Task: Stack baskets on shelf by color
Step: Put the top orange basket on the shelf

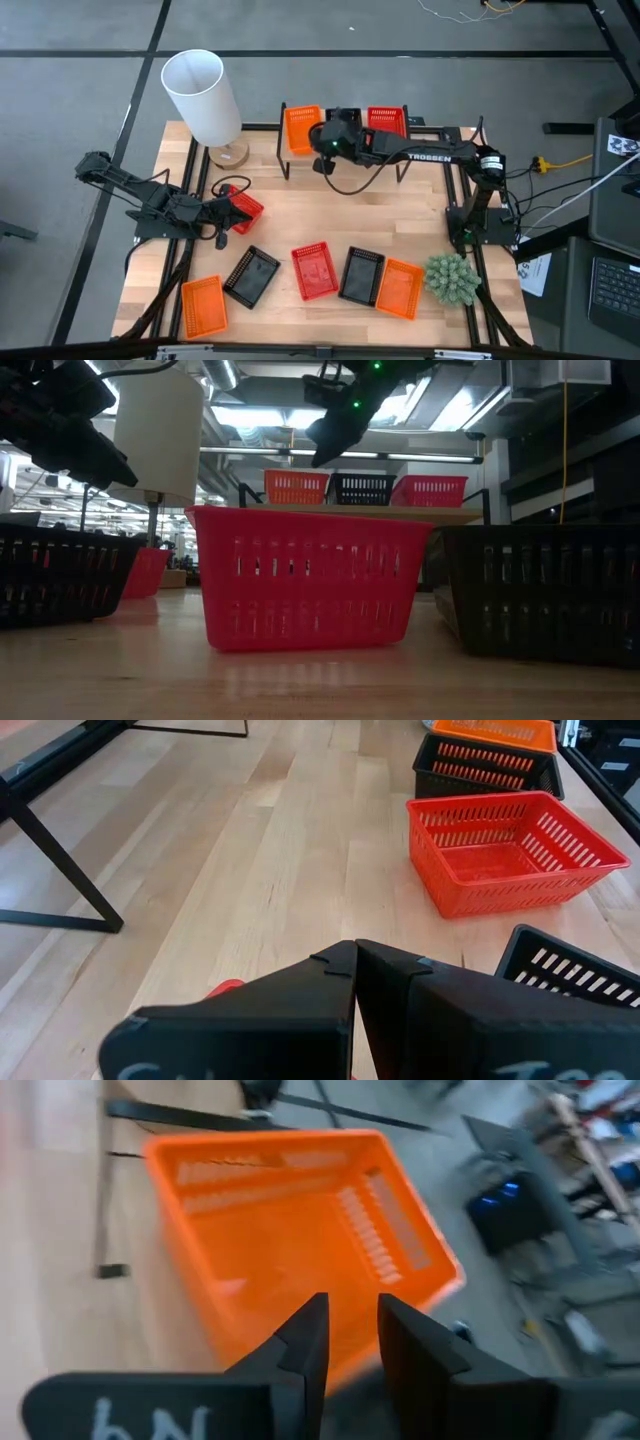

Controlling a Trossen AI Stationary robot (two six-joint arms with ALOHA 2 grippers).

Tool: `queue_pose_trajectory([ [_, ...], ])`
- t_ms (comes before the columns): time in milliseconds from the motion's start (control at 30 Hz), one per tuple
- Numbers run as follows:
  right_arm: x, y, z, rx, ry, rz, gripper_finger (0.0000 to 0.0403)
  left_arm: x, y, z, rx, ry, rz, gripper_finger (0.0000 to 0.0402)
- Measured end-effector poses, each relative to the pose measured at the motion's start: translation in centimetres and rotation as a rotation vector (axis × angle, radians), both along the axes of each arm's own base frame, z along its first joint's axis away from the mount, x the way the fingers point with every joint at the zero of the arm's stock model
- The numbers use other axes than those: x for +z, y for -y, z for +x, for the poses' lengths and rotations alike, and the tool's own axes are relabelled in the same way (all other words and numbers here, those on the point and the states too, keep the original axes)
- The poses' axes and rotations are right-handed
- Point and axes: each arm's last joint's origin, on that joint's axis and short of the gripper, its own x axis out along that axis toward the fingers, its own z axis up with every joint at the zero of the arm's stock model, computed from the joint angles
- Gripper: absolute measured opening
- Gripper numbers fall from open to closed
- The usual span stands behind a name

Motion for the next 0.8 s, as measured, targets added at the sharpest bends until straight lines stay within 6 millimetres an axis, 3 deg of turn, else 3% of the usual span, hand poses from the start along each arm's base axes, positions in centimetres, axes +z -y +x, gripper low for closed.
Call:
queue_pose_trajectory([
  [233, -0.4, -0.21, -0.41, -0.048, -0.071, -0.027, 0.009, -0.01, 0.0, 0.0, 0.0, -0.001, 0.001, 0.0],
  [800, -0.63, -0.57, -0.23, 0.075, -0.06, 0.074, 0.009, 0.0, 0.0, 0.0, 0.0, 0.0, 0.001, 0.0],
])
